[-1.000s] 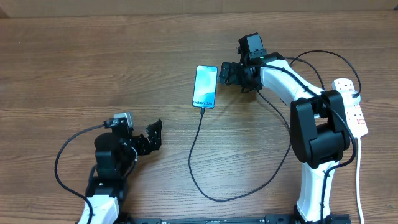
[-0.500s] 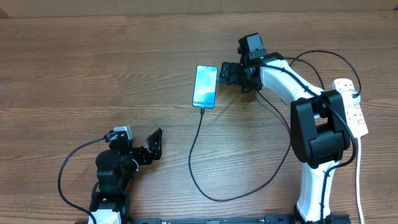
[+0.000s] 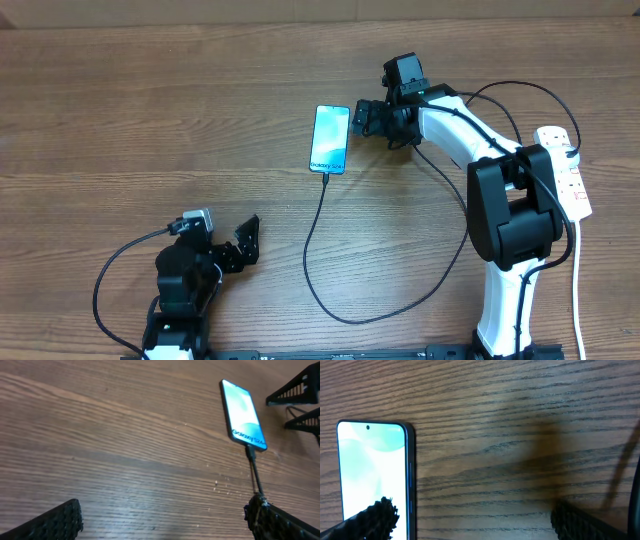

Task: Plug charger to phone and switch on socket

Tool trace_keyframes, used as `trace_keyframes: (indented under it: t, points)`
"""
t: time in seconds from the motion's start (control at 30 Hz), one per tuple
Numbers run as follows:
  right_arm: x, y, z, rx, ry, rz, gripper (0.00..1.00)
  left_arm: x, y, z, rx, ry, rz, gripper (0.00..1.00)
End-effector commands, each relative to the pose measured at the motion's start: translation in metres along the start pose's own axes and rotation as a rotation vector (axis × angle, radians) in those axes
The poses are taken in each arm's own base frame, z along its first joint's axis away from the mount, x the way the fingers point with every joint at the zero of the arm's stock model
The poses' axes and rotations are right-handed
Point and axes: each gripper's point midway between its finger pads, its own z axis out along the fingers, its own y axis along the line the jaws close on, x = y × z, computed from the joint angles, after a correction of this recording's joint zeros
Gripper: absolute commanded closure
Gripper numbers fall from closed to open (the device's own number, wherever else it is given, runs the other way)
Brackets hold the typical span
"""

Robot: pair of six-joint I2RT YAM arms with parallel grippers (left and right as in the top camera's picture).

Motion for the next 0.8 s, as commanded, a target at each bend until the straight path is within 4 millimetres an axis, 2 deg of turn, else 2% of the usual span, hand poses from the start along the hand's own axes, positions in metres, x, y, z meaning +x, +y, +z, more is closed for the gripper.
trace_keyframes:
  t: [0.0,0.27,0.43,0.6,0.77]
  points:
    - [0.003,-0.013,0.005,0.034,0.013,0.017,0.0,-0.005,0.001,-0.003,-0.015,-0.028,0.009,0.0]
    - [0.003,-0.013,0.005,0.034,0.013,0.017,0.0,-0.002,0.012,-0.012,-0.084,-0.035,0.006,0.0]
    - [0.004,-0.013,0.005,0.035,0.013,0.017,0.0,-0.006,0.013,-0.021,-0.094,-0.064,0.01,0.0]
    - [0.004,-0.013,0.005,0.035,0.013,0.017,0.0,-0.029,0.003,-0.031,-0.064,-0.175,0.079,0.0]
    - [0.003,-0.013,0.005,0.034,0.013,0.017,0.0,-0.043,-0.002,-0.038,-0.061,-0.243,0.166,0.0]
